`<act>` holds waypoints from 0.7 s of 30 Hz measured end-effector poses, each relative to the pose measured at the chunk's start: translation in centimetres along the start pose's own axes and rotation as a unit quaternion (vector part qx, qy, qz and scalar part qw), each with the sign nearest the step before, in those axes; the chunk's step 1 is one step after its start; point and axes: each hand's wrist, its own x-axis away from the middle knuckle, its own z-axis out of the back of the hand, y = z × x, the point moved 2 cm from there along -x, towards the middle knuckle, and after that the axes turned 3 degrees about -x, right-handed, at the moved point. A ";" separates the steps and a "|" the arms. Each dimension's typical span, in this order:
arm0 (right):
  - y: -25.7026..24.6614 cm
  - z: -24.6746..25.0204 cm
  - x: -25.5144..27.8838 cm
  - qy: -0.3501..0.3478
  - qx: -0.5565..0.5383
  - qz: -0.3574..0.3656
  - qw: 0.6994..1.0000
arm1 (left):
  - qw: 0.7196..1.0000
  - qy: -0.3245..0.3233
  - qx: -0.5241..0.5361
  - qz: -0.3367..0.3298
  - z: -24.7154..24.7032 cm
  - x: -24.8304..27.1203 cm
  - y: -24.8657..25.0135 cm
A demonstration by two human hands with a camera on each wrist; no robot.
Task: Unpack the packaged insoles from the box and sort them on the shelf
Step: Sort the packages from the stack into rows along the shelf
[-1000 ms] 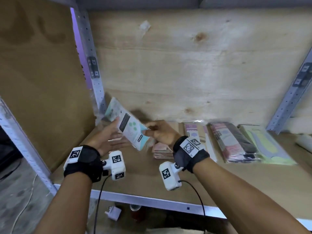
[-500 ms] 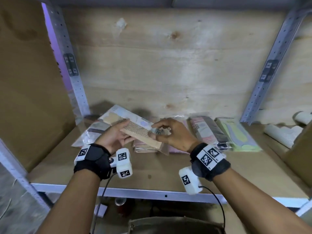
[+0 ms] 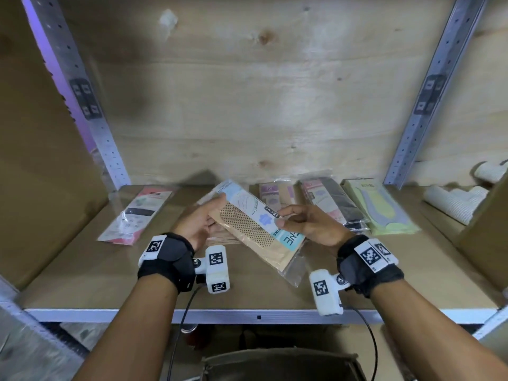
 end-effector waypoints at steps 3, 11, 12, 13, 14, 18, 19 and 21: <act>0.2 0.7 0.3 -0.015 0.001 -0.013 1.000 | 0.998 0.006 -0.069 0.002 1.0 0.1 0.7; 0.2 2.5 1.1 0.012 -0.083 -0.013 0.996 | 0.995 0.015 -0.098 -0.022 2.1 0.8 1.4; 0.2 2.6 1.2 0.025 -0.129 -0.016 0.991 | 0.996 0.029 -0.080 -0.019 2.4 0.9 1.4; 0.2 2.7 1.2 0.042 -0.175 -0.018 0.983 | 0.997 0.039 -0.060 -0.015 2.7 1.0 1.4; 0.1 2.8 1.2 0.061 -0.212 -0.015 0.975 | 0.998 0.045 -0.035 -0.011 2.9 1.0 1.4; -0.2 2.5 0.9 0.094 -0.256 -0.007 0.962 | 0.999 0.038 0.030 0.008 2.7 1.5 1.5; -0.3 2.2 0.8 0.088 -0.255 -0.007 0.963 | 0.999 0.023 0.032 0.012 2.4 1.6 1.4; -0.3 1.5 0.7 0.068 -0.251 -0.009 0.966 | 1.000 -0.006 0.030 0.002 1.5 1.8 1.2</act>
